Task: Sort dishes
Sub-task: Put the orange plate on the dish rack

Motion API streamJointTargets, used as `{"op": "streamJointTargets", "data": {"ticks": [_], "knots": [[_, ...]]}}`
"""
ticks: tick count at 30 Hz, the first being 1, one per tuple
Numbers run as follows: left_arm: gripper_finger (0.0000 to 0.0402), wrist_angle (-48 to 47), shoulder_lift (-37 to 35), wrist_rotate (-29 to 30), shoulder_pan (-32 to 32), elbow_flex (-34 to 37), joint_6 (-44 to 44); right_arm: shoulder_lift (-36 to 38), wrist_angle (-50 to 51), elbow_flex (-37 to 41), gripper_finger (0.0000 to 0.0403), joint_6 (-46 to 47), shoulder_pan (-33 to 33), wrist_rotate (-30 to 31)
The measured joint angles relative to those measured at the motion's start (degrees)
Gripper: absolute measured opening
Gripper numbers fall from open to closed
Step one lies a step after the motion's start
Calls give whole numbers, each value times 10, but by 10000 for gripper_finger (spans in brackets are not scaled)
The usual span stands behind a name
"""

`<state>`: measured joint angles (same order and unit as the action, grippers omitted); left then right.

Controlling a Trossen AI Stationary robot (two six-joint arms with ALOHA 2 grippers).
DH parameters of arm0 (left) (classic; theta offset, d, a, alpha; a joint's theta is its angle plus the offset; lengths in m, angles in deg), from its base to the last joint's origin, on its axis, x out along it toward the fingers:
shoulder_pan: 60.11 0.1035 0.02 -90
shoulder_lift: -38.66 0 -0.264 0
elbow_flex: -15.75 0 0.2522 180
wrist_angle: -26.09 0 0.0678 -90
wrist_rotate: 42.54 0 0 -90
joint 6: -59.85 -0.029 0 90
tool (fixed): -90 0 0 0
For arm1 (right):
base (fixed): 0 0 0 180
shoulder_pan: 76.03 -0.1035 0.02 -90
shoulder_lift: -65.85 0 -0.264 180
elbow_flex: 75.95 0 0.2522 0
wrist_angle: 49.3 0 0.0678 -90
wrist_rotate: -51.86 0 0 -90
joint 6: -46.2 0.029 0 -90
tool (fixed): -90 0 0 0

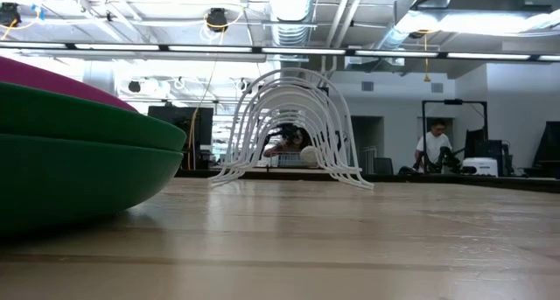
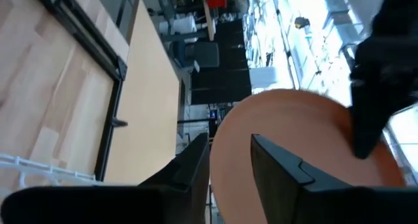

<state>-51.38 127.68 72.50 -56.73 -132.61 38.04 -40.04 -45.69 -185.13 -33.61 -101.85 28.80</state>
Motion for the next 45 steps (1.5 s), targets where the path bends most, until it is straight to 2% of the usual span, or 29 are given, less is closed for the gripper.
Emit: {"op": "streamJointTargets", "data": {"ticks": [4, 9, 14, 17, 22, 26, 29, 36, 45], "knots": [[13, -12, 1, -2, 0, 22, 9, 22, -6, 0, 127, 5, -33, 11], [15, -6, 2, -4, 2, 59, 13, 55, -4, 0, 125, 60, -87, 43], [15, 53, 1, -5, 33, 93, -10, 84, -3, 0, 123, 124, -135, 95], [15, 105, 1, -23, 71, 118, -13, 96, 32, 0, 123, 171, -150, 109], [15, 148, 0, -123, 126, 171, 23, 115, 168, 0, 123, 275, -150, 163], [16, 177, 2, -133, 143, 227, 21, 128, 301, 0, 123, 373, -140, 199], [17, 215, 2, -133, 149, 271, 20, 133, 362, 0, 123, 429, -129, 202], [17, 295, 2, -126, 156, 357, 24, 134, 374, 0, 123, 449, -106, 202], [17, 329, 1, -118, 156, 428, 52, 133, 376, 0, 123, 449, -101, 203]]}}
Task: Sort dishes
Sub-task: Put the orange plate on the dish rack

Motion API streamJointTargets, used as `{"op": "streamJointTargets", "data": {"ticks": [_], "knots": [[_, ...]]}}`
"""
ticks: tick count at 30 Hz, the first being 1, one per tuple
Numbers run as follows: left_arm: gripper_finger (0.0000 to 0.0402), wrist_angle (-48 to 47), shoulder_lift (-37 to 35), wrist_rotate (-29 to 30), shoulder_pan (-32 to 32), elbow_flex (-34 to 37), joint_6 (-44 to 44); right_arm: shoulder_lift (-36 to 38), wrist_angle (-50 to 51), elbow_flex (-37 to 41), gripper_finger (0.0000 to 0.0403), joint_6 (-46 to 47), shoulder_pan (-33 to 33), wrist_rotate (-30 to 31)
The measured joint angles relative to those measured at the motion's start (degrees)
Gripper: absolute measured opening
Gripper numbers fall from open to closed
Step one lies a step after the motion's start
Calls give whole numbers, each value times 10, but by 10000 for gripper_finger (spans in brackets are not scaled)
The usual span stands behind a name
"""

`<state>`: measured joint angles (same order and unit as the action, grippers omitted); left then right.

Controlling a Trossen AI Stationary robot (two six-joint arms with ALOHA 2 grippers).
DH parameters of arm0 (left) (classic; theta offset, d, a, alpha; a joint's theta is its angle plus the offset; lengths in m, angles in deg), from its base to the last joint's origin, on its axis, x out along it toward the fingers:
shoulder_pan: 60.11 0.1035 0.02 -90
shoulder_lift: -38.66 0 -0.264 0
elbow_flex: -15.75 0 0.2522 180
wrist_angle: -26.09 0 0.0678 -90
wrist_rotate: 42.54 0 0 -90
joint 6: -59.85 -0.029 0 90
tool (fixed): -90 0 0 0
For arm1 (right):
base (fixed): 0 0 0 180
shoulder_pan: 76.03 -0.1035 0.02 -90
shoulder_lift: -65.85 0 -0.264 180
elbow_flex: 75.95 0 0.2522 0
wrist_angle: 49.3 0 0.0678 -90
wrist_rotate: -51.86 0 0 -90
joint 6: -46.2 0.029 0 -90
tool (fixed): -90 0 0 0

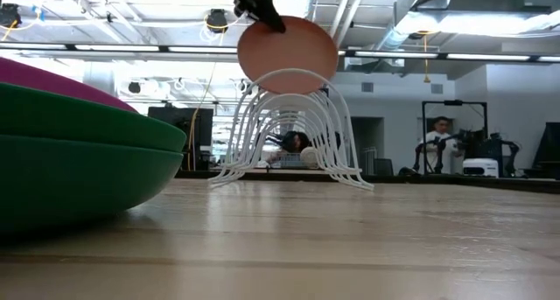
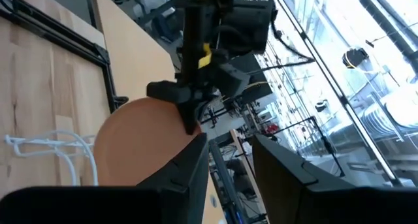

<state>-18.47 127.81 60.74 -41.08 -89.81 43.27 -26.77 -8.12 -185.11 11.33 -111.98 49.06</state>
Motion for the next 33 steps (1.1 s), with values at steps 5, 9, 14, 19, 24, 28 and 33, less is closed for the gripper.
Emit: {"op": "streamJointTargets", "data": {"ticks": [5, 9, 14, 19, 24, 28, 33], "knots": [[18, 32, 0, 0, 0, 39, 21, 0, 0, 0, 123, 0, -8, 1], [18, 68, -1, -2, -2, 76, 25, 0, 0, 0, 123, -1, -8, 2], [18, 89, 0, -5, -2, 109, 31, 0, 0, 0, 123, -1, -6, 2], [28, 97, -1, -6, -8, 130, 47, 0, 0, 0, 123, -1, -6, 2], [38, 129, -1, -5, -12, 150, 57, 0, 0, 0, 123, -1, -6, 2], [39, 135, 0, -26, -11, 154, 67, 0, 0, 0, 123, -1, -6, 2], [40, 135, 0, -29, -12, 154, 73, 0, 0, 0, 123, -1, -6, 2]]}}
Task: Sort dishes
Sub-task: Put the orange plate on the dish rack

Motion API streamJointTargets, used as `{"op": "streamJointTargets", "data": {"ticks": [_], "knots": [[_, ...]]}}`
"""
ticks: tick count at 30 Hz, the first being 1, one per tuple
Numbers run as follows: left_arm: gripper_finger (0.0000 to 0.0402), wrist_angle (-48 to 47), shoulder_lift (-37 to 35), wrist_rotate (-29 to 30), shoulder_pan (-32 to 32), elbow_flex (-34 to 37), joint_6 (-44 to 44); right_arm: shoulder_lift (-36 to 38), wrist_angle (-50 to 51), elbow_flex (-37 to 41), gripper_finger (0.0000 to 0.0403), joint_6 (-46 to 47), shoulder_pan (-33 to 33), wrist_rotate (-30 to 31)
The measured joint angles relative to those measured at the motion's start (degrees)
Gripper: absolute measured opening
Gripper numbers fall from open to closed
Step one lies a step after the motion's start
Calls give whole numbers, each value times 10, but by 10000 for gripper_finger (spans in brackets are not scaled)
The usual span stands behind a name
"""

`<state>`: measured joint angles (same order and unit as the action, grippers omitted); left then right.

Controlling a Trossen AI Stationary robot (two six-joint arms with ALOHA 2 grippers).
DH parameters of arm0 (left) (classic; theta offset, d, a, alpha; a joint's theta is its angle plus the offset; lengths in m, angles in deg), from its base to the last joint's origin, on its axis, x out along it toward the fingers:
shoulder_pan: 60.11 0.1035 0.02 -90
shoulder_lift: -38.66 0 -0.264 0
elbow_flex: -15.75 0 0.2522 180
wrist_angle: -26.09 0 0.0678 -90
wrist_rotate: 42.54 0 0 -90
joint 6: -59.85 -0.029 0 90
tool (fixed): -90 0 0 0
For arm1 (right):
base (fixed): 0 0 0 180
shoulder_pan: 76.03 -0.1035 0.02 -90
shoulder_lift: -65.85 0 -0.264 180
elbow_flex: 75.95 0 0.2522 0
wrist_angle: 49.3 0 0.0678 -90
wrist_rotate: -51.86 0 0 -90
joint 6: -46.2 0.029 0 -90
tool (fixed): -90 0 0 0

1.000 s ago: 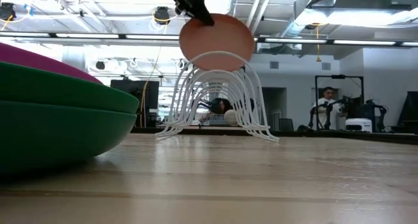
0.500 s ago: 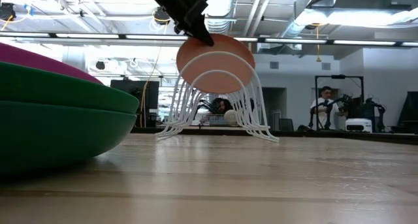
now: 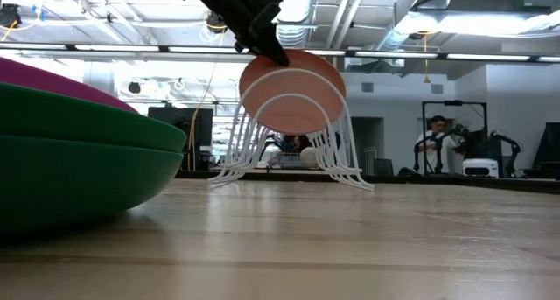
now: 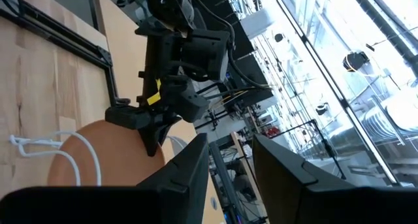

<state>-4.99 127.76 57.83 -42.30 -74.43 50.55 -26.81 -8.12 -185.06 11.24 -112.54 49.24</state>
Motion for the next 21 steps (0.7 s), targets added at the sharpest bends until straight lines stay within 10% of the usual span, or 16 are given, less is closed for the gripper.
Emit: {"op": "streamJointTargets", "data": {"ticks": [21], "knots": [[41, -26, 31, -17, -8, 0, 2, 0, 0, 0, 123, 0, 3, 0]]}}
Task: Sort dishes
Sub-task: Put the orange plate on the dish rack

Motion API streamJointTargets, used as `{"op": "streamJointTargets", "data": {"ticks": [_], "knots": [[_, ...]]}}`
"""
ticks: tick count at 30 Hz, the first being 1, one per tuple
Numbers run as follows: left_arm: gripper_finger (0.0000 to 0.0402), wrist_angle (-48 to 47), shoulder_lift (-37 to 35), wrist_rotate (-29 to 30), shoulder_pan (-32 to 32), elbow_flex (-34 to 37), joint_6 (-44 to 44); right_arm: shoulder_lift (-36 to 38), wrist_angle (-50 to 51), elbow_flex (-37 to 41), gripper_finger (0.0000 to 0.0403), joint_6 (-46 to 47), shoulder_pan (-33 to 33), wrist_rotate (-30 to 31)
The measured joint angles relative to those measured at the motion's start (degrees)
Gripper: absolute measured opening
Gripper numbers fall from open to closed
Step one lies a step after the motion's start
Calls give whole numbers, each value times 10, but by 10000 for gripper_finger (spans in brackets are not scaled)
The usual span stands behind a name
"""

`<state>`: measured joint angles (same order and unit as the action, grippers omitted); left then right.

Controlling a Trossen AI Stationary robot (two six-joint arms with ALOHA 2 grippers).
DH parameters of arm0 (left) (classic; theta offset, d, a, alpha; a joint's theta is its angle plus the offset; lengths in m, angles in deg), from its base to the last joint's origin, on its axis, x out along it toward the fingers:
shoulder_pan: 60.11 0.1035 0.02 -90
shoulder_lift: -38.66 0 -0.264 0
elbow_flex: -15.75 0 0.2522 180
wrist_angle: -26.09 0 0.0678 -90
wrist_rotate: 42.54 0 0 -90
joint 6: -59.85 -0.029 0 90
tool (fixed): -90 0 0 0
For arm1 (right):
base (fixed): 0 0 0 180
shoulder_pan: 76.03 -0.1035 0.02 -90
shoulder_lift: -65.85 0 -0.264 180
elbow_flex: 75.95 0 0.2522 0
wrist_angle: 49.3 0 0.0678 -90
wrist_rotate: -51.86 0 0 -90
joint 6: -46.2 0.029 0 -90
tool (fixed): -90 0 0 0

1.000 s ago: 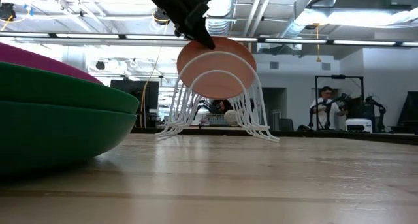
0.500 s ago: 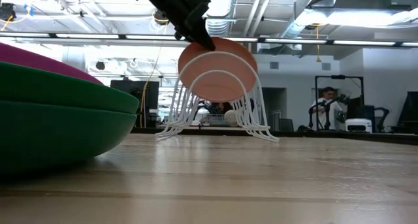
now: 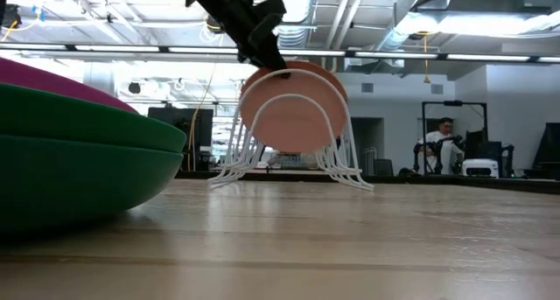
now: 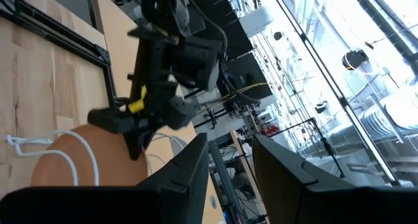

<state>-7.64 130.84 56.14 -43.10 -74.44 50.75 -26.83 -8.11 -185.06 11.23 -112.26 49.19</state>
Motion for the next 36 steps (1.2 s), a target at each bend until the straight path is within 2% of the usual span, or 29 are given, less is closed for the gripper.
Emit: {"op": "streamJointTargets", "data": {"ticks": [13, 29, 36], "knots": [[43, 13, 16, 3, -4, 0, -6, 0, 5, 0, 123, 0, 0, -2], [96, 13, 17, -1, -4, 1, 6, 0, 5, 0, 123, 0, 0, -2], [99, 27, 17, -2, -5, 1, 12, 0, 5, 0, 123, 0, 0, -2]]}}
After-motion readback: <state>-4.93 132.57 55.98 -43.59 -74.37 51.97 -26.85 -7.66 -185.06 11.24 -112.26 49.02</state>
